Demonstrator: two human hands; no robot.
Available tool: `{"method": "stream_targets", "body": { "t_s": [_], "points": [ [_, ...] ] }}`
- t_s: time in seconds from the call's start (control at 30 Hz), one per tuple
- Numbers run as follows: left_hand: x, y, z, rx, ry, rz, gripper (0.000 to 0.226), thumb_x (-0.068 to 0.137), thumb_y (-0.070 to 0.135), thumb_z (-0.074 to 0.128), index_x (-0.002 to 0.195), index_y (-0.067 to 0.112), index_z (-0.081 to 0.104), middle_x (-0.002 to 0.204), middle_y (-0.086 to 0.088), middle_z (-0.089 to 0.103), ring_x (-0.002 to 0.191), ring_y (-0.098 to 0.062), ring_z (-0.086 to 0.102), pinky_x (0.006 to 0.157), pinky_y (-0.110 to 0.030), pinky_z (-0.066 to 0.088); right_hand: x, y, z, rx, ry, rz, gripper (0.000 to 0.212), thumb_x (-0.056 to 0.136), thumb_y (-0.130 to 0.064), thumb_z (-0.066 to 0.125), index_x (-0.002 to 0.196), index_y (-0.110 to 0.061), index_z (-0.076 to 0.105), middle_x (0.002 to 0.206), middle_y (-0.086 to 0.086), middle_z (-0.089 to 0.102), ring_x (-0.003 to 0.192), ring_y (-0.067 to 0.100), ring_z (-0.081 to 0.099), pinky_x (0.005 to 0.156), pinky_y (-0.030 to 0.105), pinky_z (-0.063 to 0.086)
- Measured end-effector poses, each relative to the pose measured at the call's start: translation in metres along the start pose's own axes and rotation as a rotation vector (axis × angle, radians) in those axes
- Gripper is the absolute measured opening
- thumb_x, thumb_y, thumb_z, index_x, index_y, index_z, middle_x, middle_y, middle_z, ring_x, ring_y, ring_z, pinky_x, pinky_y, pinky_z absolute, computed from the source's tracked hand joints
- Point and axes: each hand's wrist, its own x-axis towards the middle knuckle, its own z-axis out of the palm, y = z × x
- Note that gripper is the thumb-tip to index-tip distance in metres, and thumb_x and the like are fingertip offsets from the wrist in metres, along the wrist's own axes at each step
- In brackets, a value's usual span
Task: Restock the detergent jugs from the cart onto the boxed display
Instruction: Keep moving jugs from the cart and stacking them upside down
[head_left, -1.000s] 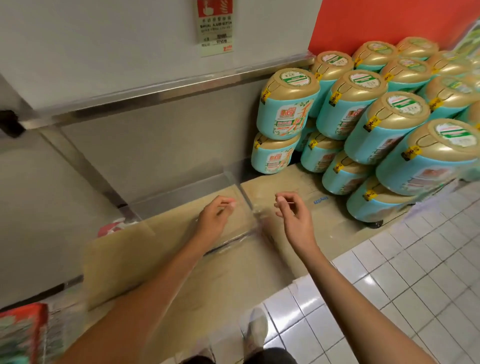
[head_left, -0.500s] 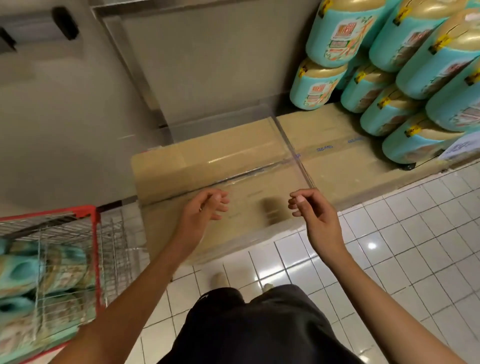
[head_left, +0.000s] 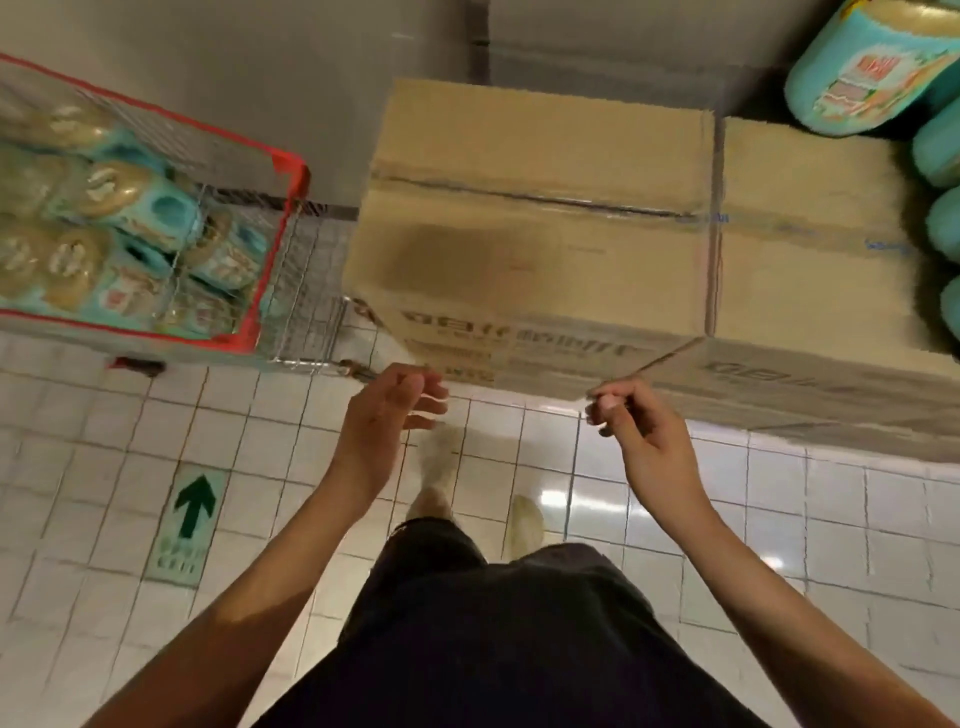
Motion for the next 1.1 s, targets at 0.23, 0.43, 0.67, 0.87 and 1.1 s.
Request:
{"method": "stream_targets", "body": {
  "t_s": [0.23, 0.43, 0.67, 0.87, 1.1],
  "points": [
    [-0.147, -0.064, -0.056, -0.112, 0.415, -0.114, 0.034, 0.106, 0.035, 0.049, 0.114, 0.009, 0.070, 0.107, -0.008, 0.077, 0.098, -0.030, 0.075, 0.079, -0.030, 0.061, -0.039, 0.004, 0.068, -0.060, -0.416, 0.022, 0.016, 0.108, -0.008, 0.055, 0.106, -0.011, 0.071, 0.087, 0.004, 0.073, 0.086, 0.014, 0.071, 0.081, 0.017, 0.053],
    [-0.247, -0.107, -0.119, -0.189, 0.737, -0.165, 0.029, 0.113, 0.025, 0.045, 0.113, 0.010, 0.070, 0.107, -0.007, 0.076, 0.098, -0.027, 0.074, 0.080, -0.029, 0.061, -0.050, -0.015, 0.186, -0.139, -0.753, -0.052, 0.018, 0.108, -0.006, 0.056, 0.107, -0.015, 0.072, 0.088, 0.004, 0.074, 0.086, 0.017, 0.071, 0.080, 0.019, 0.053],
    [-0.311, -0.138, -0.210, -0.262, 0.917, -0.174, 0.034, 0.105, 0.037, 0.046, 0.112, 0.015, 0.070, 0.107, -0.005, 0.077, 0.098, -0.025, 0.074, 0.080, -0.032, 0.060, -0.062, -0.042, 0.342, -0.278, -1.005, -0.156, 0.014, 0.108, -0.017, 0.058, 0.109, -0.015, 0.072, 0.095, -0.001, 0.075, 0.090, 0.015, 0.074, 0.082, 0.022, 0.056],
    [-0.288, -0.137, -0.295, -0.284, 0.922, -0.136, 0.036, 0.107, 0.036, 0.046, 0.117, 0.010, 0.068, 0.110, -0.007, 0.075, 0.101, -0.026, 0.073, 0.085, -0.034, 0.062, -0.057, -0.063, 0.417, -0.338, -1.042, -0.150, 0.015, 0.106, -0.024, 0.059, 0.109, -0.016, 0.071, 0.094, -0.001, 0.075, 0.092, 0.015, 0.072, 0.085, 0.021, 0.055],
    [-0.210, -0.104, -0.414, -0.283, 0.952, -0.094, 0.033, 0.107, 0.034, 0.044, 0.119, 0.012, 0.066, 0.112, -0.010, 0.073, 0.102, -0.024, 0.073, 0.084, -0.031, 0.062, 0.003, -0.072, 0.488, -0.407, -0.954, -0.092, 0.015, 0.108, -0.017, 0.057, 0.109, -0.022, 0.070, 0.092, -0.001, 0.075, 0.090, 0.016, 0.072, 0.082, 0.029, 0.056]
  ]
}}
